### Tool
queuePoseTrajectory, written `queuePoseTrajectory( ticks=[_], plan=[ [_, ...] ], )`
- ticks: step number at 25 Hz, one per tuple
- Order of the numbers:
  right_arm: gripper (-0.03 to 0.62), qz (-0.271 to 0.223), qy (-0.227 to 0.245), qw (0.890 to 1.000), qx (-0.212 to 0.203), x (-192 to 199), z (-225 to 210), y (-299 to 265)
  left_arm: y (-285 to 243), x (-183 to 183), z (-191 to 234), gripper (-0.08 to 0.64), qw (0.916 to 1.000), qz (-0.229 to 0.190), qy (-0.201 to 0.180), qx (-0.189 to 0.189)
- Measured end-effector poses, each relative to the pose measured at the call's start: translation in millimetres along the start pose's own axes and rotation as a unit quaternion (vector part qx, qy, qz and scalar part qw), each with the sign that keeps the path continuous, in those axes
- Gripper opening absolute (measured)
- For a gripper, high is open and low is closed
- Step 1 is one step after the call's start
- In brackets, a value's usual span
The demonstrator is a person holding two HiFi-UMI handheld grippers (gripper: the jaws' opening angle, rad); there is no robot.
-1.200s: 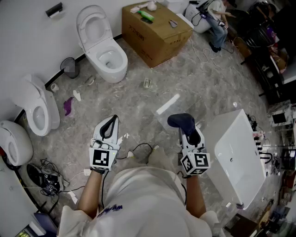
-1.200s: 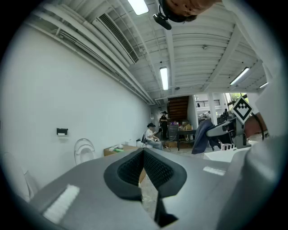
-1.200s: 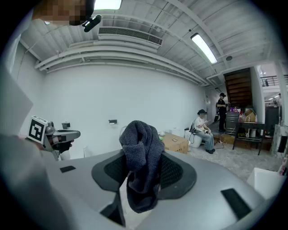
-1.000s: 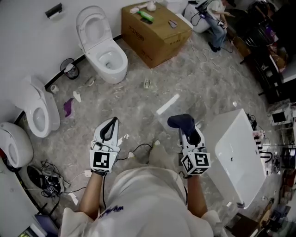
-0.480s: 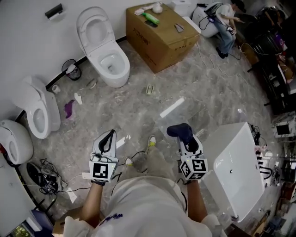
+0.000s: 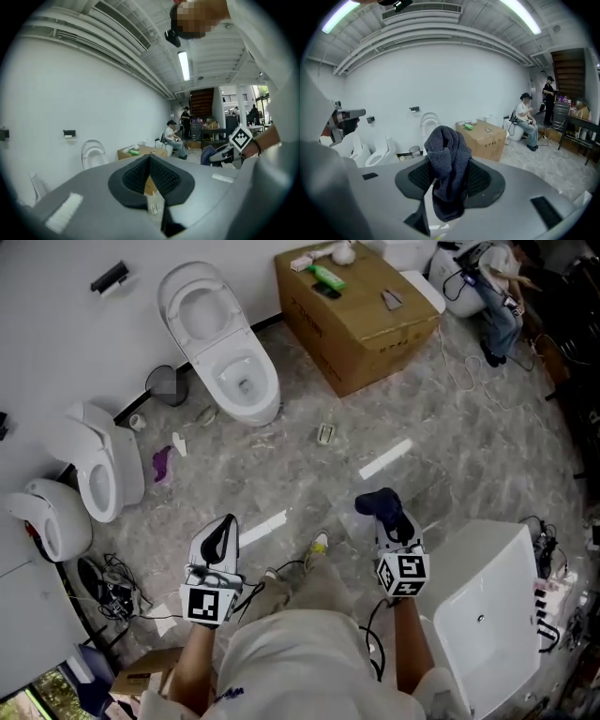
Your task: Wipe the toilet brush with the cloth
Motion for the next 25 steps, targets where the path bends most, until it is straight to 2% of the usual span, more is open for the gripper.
queuePoseTrajectory(
  ticks=[4,7,10,13,17,19,21,23,25],
  plan=[
    [0.179,0.001,0.016,1.000,-0.009,-12,-34,-42,-23,6,-1,0.000,0.9994,0.010,-0.007,-0.033],
    [0.179,0.015,0.017,1.000,-0.010,-14,-50,-67,-40,20,4,0.000,0.9986,0.019,0.006,-0.048],
    [0.179,0.021,0.028,0.999,-0.015,-8,-52,-103,-68,51,20,0.000,0.9981,0.034,0.022,-0.046],
    [0.179,0.012,0.056,0.998,-0.013,4,-46,-156,-113,98,34,0.000,0.9984,0.040,0.034,-0.022],
    [0.179,-0.007,0.107,0.994,-0.033,56,-34,-230,-207,175,44,0.000,0.9984,0.017,0.031,0.044],
    [0.179,0.003,0.121,0.993,-0.017,95,-31,-276,-260,213,50,0.001,0.9970,0.005,0.038,0.068],
    [0.179,0.008,0.115,0.993,0.010,132,-36,-321,-304,253,54,0.000,0.9961,-0.009,0.043,0.076],
    [0.178,0.008,0.096,0.995,0.029,165,-49,-360,-340,294,59,0.000,0.9966,-0.003,0.047,0.068],
    [0.178,0.003,0.091,0.994,0.066,192,-67,-395,-376,330,66,0.000,0.9963,-0.005,0.061,0.059]
  ],
)
Point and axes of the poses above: the fingertips, and each gripper's own axes: y backward along the fingers, z to its left, x out of its underside, the point moved 7 cm from there along y, backward along the fingers, and after that the axes turned 7 degrees about y, right-handed, at the moved point
